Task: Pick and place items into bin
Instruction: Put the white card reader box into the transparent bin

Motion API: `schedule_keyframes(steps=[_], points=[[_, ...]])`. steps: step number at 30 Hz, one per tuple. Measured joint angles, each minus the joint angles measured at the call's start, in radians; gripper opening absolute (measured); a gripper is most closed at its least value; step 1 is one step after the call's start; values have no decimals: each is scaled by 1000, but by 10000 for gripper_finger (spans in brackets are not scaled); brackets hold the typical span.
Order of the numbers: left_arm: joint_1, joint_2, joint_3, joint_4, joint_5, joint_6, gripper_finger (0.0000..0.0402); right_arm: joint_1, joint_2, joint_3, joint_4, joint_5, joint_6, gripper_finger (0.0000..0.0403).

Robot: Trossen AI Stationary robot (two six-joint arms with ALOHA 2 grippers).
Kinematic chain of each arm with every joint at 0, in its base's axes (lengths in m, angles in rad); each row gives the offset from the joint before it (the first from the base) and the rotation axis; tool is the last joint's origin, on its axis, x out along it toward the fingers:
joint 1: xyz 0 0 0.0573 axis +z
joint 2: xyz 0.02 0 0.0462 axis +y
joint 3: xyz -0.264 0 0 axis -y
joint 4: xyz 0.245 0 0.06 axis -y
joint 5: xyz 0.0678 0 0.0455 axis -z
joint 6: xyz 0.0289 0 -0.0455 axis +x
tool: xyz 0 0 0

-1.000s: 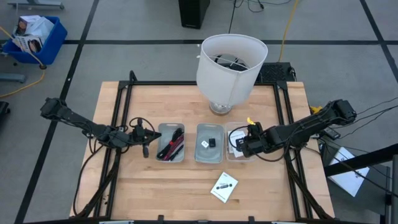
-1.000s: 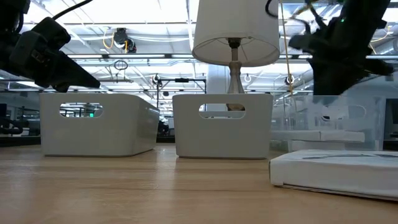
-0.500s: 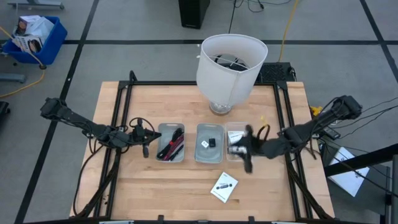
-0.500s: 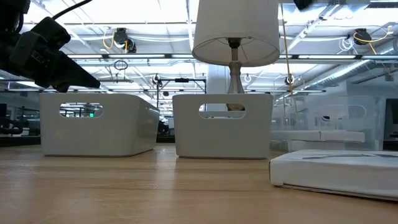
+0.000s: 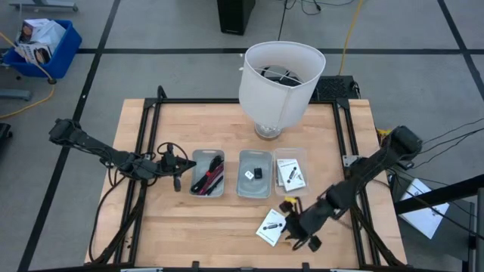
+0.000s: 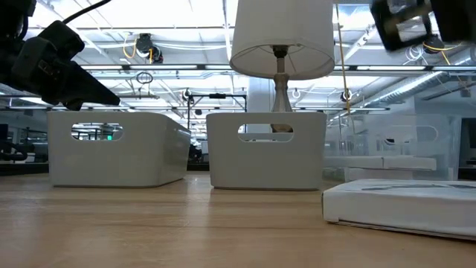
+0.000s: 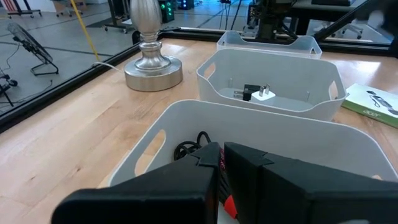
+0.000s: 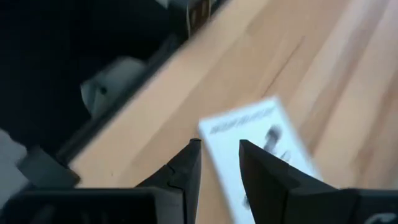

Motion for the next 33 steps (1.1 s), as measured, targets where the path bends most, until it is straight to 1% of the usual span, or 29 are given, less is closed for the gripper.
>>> schedule_keyframes(steps=[3,6,7,10,14,19,21,24,27,30,33], points=[[0,0,0,0,0,0,31,22,85,-1,-6,2,24,104],[0,0,0,-1,0,-4,31,42,133,-1,2,17,18,114],[0,0,0,0,0,-7,31,47,146,-1,4,37,17,120],[0,0,0,0,0,-13,31,52,166,-1,0,95,11,146],[0,0,0,0,0,-14,31,53,161,0,8,157,-4,191],[0,0,0,0,0,-14,31,72,177,0,8,165,-53,238],[0,0,0,-1,1,-14,31,84,194,0,3,201,-86,247],[0,0,0,-2,1,-15,31,96,226,0,23,265,-155,251],[0,0,0,-2,1,-16,31,104,264,0,52,331,-218,245],[0,0,0,-2,1,-17,31,104,288,2,81,351,-251,235],[0,0,0,-2,1,-18,31,104,307,3,82,351,-230,217]])
